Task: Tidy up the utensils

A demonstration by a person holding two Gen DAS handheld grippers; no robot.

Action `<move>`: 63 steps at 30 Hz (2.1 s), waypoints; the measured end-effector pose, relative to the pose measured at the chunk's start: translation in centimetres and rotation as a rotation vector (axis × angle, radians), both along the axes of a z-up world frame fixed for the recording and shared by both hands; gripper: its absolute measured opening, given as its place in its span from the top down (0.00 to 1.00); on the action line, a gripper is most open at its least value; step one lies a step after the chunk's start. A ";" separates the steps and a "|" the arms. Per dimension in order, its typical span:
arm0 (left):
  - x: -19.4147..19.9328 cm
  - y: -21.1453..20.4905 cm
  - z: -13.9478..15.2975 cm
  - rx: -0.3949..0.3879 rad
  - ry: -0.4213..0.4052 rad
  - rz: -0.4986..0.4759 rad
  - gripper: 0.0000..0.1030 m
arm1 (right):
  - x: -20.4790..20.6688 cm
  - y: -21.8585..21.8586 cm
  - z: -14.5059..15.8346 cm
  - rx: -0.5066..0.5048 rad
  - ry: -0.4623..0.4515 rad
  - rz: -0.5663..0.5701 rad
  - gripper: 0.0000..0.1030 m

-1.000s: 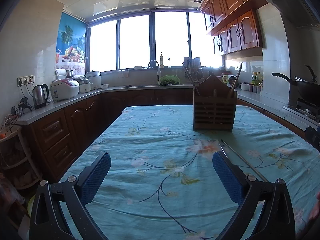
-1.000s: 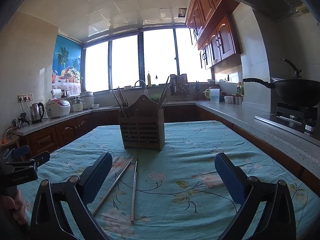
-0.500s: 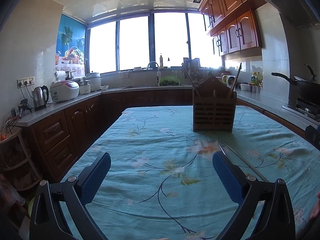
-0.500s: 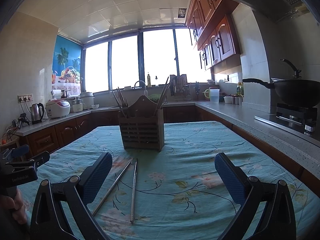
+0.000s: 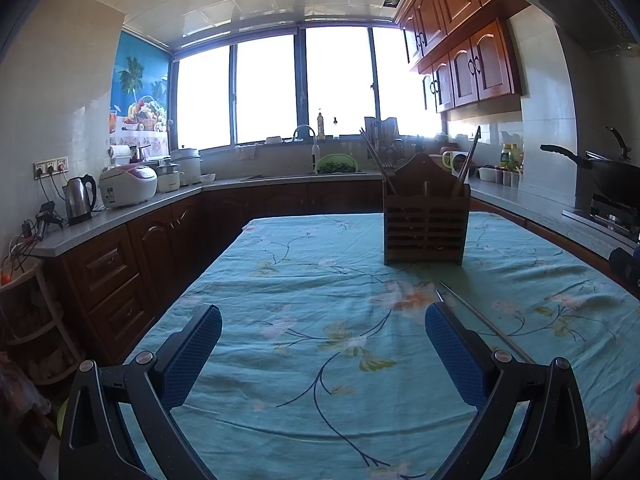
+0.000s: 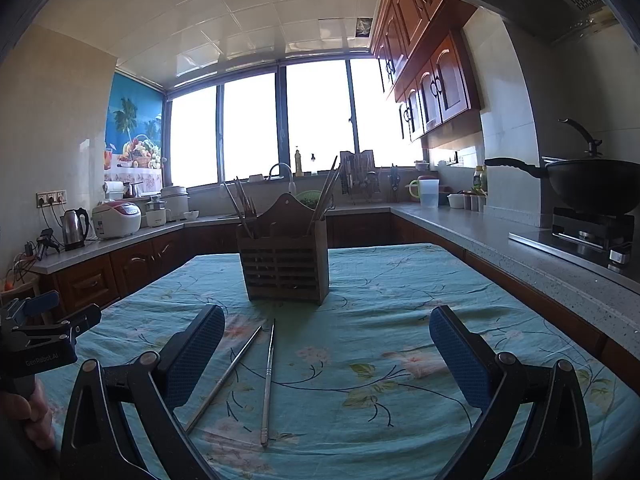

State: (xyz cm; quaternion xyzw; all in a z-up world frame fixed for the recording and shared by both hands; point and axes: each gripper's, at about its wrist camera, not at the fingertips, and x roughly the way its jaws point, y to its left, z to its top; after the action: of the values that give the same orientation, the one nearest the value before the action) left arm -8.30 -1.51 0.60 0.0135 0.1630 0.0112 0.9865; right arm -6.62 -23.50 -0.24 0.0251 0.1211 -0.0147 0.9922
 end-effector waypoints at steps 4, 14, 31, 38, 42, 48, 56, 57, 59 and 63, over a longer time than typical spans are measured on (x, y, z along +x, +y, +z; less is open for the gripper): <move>0.0 -0.1 0.0 0.000 -0.001 0.003 0.01 | 0.0 0.0 0.0 0.000 0.000 0.002 0.00; -0.1 -0.5 0.2 0.011 -0.004 -0.005 0.01 | 0.2 0.0 0.0 0.005 0.007 0.006 0.00; -0.1 -0.9 0.0 0.010 -0.003 -0.009 0.01 | 0.3 0.0 0.0 0.007 0.009 0.006 0.00; -0.1 -1.2 0.0 0.007 0.001 -0.008 0.01 | 0.3 0.1 0.0 0.007 0.009 0.006 0.00; -0.1 -1.4 0.0 0.008 0.003 -0.008 0.01 | 0.3 0.1 0.0 0.007 0.009 0.006 0.00; 0.0 -1.5 0.0 0.006 0.009 -0.007 0.01 | 0.3 0.1 0.0 0.008 0.010 0.006 0.00; 0.2 -1.8 0.0 0.006 0.020 -0.007 0.01 | 0.2 0.1 -0.1 0.010 0.013 0.005 0.00; 0.2 -1.8 0.0 0.006 0.022 -0.007 0.01 | 0.2 0.2 -0.1 0.011 0.013 0.006 0.00; 0.3 -1.9 0.0 0.004 0.027 -0.008 0.01 | 0.2 0.2 -0.1 0.011 0.013 0.006 0.00; 0.5 -2.0 0.2 -0.004 0.036 -0.015 0.01 | 0.4 0.2 0.0 0.012 0.021 0.007 0.00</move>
State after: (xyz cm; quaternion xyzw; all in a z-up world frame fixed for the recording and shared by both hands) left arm -7.85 -3.47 0.85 0.0131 0.1805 0.0035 0.9835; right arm -6.22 -23.29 -0.27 0.0306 0.1316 -0.0110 0.9908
